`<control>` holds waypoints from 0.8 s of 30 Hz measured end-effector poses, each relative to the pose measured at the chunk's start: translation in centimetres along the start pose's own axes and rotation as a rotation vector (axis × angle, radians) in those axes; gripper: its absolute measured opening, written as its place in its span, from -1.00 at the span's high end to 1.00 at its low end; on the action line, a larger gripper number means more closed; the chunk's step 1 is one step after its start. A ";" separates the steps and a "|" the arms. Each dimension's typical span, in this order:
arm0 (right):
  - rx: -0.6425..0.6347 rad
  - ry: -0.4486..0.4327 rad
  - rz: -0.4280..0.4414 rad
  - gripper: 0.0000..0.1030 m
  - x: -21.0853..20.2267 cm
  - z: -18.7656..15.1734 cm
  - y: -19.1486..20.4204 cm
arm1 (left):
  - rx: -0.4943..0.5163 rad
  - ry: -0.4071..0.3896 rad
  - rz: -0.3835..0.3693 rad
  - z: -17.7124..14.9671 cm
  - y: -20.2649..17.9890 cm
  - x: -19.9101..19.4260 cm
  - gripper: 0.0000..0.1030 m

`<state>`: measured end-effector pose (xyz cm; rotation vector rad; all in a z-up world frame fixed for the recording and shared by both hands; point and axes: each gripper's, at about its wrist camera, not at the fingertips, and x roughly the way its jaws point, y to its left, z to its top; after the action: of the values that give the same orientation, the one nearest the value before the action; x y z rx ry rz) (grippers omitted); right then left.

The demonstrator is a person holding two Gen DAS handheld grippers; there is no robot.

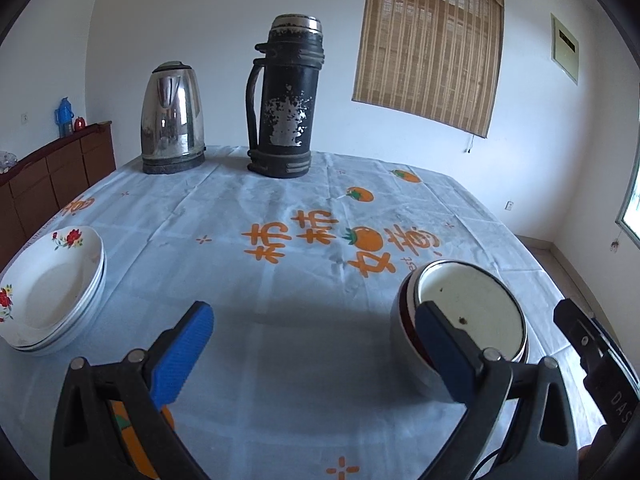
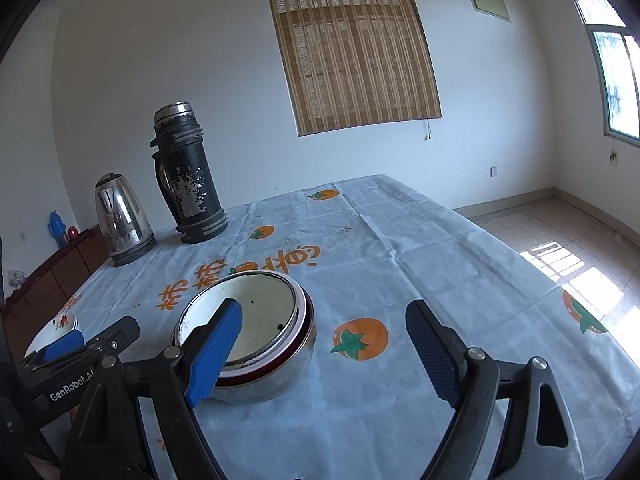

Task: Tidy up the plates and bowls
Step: 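Close both tools on the rim of the nested bowl stack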

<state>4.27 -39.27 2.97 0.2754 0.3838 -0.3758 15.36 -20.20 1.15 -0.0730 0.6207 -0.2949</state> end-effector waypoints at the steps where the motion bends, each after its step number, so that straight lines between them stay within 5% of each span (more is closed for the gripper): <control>1: 0.009 0.007 -0.003 -0.66 0.5 0.2 -0.1 | -0.016 0.002 -0.002 0.1 0.0 0.4 -0.99; 5: -0.006 0.051 -0.009 -0.66 2.4 0.7 0.2 | -0.057 0.032 -0.041 0.6 -0.6 1.9 -0.99; 13: 0.018 0.145 0.023 -0.66 6.1 1.1 0.2 | 0.023 0.081 -0.026 0.6 -2.9 4.3 -0.95; 24: 0.002 0.252 0.032 -0.23 8.2 0.5 -0.1 | 0.130 0.109 0.062 0.2 -4.3 6.0 -0.97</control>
<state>11.41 -42.02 -0.01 0.3315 0.6260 -0.3111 19.08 -26.05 -1.44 0.0875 0.7092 -0.2801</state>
